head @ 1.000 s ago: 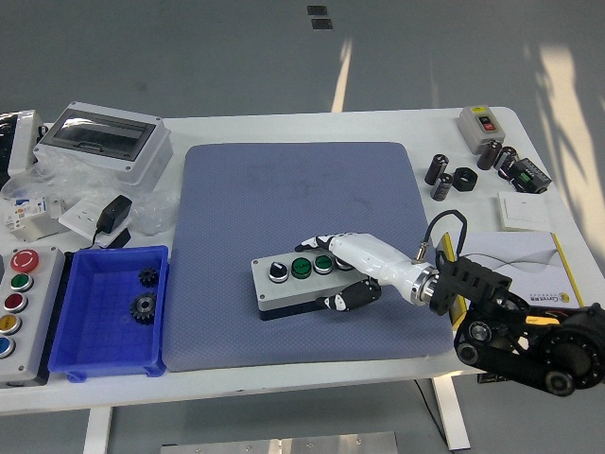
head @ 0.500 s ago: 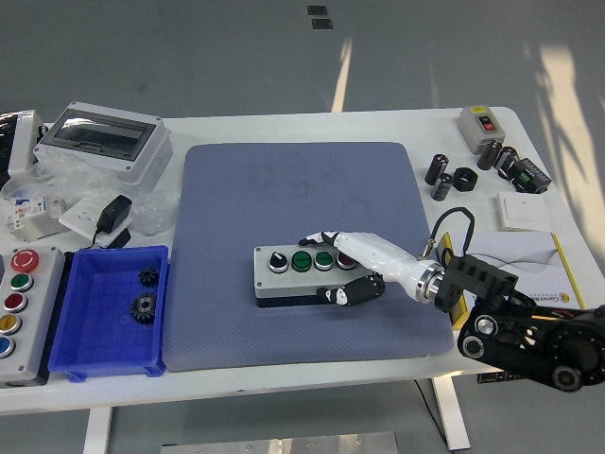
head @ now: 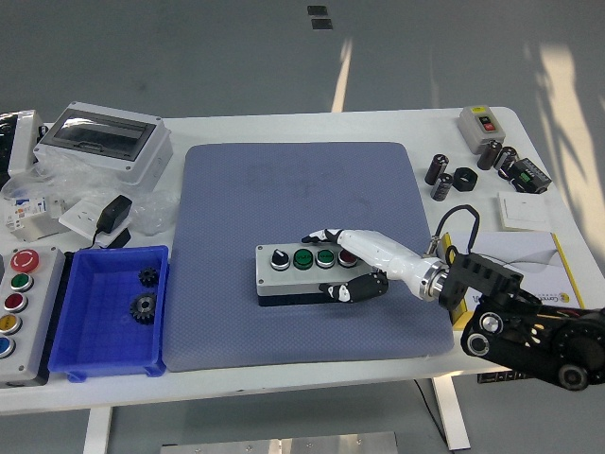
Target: Pick up the button,place it on the desk,press the button,press the button
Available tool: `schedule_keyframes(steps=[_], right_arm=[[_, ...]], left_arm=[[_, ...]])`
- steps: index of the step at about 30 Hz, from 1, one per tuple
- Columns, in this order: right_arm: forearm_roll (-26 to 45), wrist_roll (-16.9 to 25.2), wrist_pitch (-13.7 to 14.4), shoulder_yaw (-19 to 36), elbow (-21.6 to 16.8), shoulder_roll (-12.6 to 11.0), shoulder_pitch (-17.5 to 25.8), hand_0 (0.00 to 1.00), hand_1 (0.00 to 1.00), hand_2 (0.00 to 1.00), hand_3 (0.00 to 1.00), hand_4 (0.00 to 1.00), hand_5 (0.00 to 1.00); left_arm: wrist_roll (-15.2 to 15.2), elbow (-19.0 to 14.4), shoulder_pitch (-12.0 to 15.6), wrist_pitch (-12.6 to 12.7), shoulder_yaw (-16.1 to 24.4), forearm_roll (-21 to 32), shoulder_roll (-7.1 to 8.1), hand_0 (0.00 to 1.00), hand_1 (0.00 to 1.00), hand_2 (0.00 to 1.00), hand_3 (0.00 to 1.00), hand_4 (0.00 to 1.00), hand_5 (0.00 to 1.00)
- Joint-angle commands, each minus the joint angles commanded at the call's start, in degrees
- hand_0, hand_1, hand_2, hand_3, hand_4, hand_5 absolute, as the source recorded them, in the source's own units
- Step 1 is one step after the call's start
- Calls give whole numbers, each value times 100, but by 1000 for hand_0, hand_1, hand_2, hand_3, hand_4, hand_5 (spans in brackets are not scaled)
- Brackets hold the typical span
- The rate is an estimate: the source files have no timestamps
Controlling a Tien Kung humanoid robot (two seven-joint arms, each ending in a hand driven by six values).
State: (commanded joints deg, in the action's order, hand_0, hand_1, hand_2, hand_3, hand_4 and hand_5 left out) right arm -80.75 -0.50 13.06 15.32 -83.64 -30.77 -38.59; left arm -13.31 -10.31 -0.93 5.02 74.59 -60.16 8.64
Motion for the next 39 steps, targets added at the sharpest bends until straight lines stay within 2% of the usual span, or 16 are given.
schedule_keyframes(steps=[5,12,15,20,25,26,29,35,36,39], right_arm=[[135,4,-99,219,-201,-124,53,895,873,866,915,395,2],[670,46,-430,815,-871,-511,214,904,879,878,928,416,2],[769,49,-519,961,-982,-602,271,904,879,878,928,416,2],[751,44,-518,1358,-1214,-763,410,909,882,879,931,424,2],[580,-219,-499,1909,-1647,-1121,596,918,884,881,932,422,2],[493,-343,-609,1997,-1705,-1200,623,918,884,881,932,422,2],[396,-873,-1171,2240,-1829,-1433,658,918,884,881,932,422,2],[1090,-1839,-2416,2507,-1829,-1494,588,920,887,883,935,429,2],[1144,-1966,-2584,2540,-1829,-1479,575,547,653,681,838,414,2],[1285,-2311,-3052,2627,-1829,-1424,549,547,653,681,838,414,2]], left_arm=[[3,0,2,0,-14,17,-3,625,580,557,613,636,209],[11,0,21,1,-34,51,-10,623,579,556,613,634,206],[11,0,26,1,-38,57,-17,623,579,556,613,634,206],[19,0,25,2,-39,65,-29,624,578,553,612,631,203],[21,0,43,8,-42,92,-31,623,576,552,610,623,194],[19,0,50,9,-41,96,-32,623,576,552,610,623,194],[7,0,66,14,-31,100,-37,623,576,552,610,623,194],[8,0,57,16,-15,87,-40,623,576,552,609,622,193],[10,0,54,16,-14,87,-41,623,575,552,609,622,191],[11,0,51,17,-18,93,-42,623,575,552,609,622,191]])
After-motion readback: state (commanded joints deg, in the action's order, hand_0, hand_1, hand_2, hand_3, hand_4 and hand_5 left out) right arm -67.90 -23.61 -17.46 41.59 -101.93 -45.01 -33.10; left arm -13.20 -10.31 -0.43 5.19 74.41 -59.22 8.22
